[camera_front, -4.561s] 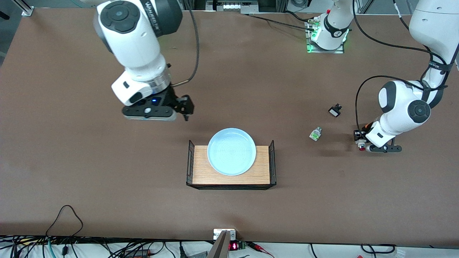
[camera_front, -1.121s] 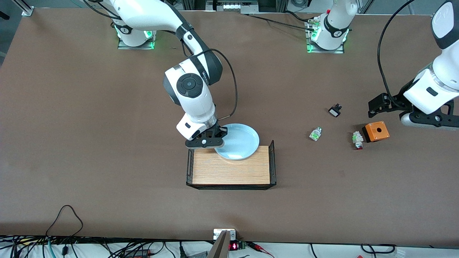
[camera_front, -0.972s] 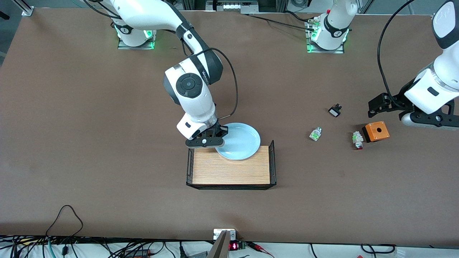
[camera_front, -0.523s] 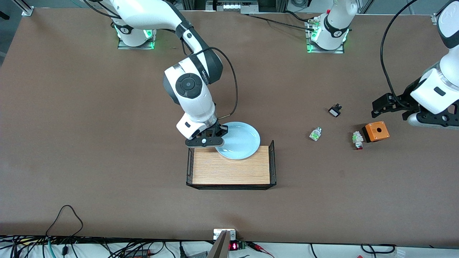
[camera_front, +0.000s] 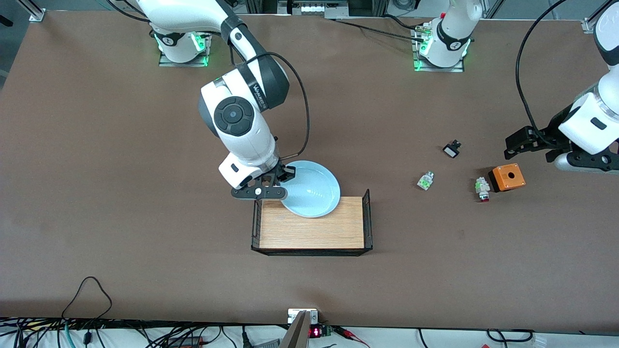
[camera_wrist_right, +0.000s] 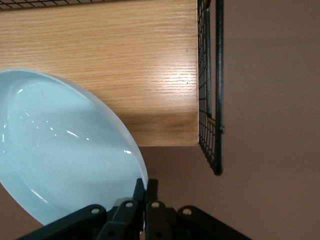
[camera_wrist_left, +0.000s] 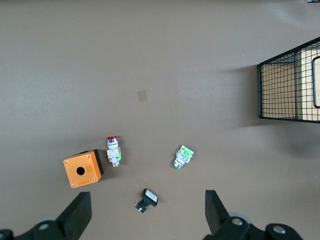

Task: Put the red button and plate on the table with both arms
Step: 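Lift the blue plate out of the tray with the right gripper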

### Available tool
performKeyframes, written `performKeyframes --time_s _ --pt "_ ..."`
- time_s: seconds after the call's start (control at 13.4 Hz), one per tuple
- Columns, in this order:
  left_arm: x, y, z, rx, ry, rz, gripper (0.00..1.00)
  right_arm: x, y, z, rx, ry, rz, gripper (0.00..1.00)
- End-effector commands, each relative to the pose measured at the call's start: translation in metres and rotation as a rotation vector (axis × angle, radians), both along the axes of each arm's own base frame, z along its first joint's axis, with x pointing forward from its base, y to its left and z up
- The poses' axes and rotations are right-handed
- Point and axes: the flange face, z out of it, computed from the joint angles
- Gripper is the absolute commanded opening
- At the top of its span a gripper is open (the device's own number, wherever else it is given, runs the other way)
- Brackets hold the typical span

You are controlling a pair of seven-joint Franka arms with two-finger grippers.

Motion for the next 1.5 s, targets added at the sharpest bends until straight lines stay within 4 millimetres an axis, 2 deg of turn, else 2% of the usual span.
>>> performKeyframes --time_s 0.0,0.45,0.52,0.82,1.05,1.2,1.42 --pt "-0.005 0.001 0.007 -0.026 -0.009 0.010 1.00 0.000 0.000 0.007 0.011 0.028 0.002 0.00" --pt "-0.007 0.002 0.005 -0.025 0.007 0.012 1.00 -0.004 -0.002 0.036 0.038 0.101 -0.030 0.00" --pt "-0.007 0.002 0.006 -0.025 0.006 0.012 1.00 -0.005 -0.002 0.050 0.061 0.114 -0.047 0.00" --pt "-0.009 0.001 0.010 -0.023 0.013 0.008 1.00 0.000 -0.021 0.093 0.092 0.150 -0.059 0.00" --pt "-0.009 0.001 0.010 -0.024 0.013 0.006 1.00 0.005 -0.061 0.131 0.108 0.182 -0.081 0.00" --pt "-0.009 -0.001 0.011 -0.025 0.012 0.006 1.00 0.007 -0.090 0.147 0.102 0.198 -0.037 0.00" --pt "-0.014 -0.008 0.014 -0.023 0.039 0.015 1.00 0.015 -0.144 0.162 0.083 0.217 0.041 0.00"
